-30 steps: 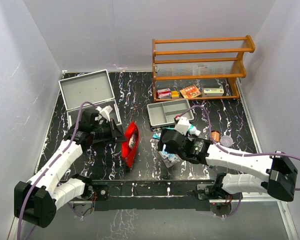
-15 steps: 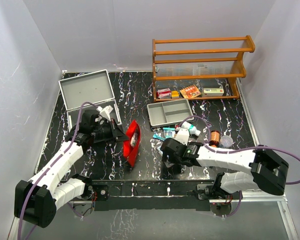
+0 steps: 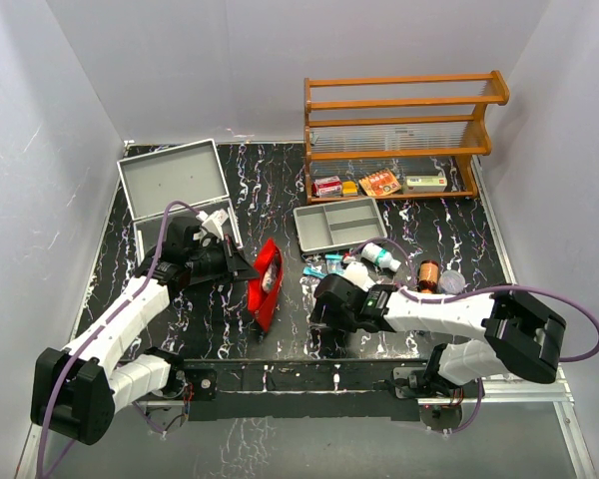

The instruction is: Organize the medicine kit

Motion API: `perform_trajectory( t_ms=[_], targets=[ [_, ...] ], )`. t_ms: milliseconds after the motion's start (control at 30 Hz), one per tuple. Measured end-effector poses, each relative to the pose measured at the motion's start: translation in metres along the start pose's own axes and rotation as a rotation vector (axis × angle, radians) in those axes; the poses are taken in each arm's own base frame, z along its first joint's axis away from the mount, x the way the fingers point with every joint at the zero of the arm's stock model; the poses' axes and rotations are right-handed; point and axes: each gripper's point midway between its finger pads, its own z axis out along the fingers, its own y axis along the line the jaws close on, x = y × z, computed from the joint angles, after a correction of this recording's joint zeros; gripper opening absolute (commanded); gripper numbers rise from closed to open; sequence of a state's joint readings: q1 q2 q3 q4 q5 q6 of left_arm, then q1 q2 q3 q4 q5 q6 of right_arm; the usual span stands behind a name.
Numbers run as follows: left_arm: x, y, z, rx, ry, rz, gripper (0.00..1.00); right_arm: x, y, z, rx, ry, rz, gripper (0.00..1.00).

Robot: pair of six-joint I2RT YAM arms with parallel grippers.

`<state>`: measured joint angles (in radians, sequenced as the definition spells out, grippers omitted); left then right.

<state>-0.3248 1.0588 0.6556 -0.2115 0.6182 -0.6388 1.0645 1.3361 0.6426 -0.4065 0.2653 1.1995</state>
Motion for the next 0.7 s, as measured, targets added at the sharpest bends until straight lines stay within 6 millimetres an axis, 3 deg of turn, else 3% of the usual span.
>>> perform_trajectory(
  t_ms=[233,467,700],
  targets=[
    [-0.001,0.001,0.0,-0.008,-0.005,-0.001,0.0,-0.01,-0.005,-0.004,0.088,-0.026,-0.037,0.53],
    [-0.003,0.004,-0.001,-0.026,-0.019,0.002,0.0,-0.039,0.011,-0.011,0.163,-0.091,-0.142,0.53],
    [-0.002,0.007,-0.002,-0.044,-0.026,-0.001,0.0,-0.043,0.019,-0.002,0.209,-0.081,-0.242,0.42]
  ],
)
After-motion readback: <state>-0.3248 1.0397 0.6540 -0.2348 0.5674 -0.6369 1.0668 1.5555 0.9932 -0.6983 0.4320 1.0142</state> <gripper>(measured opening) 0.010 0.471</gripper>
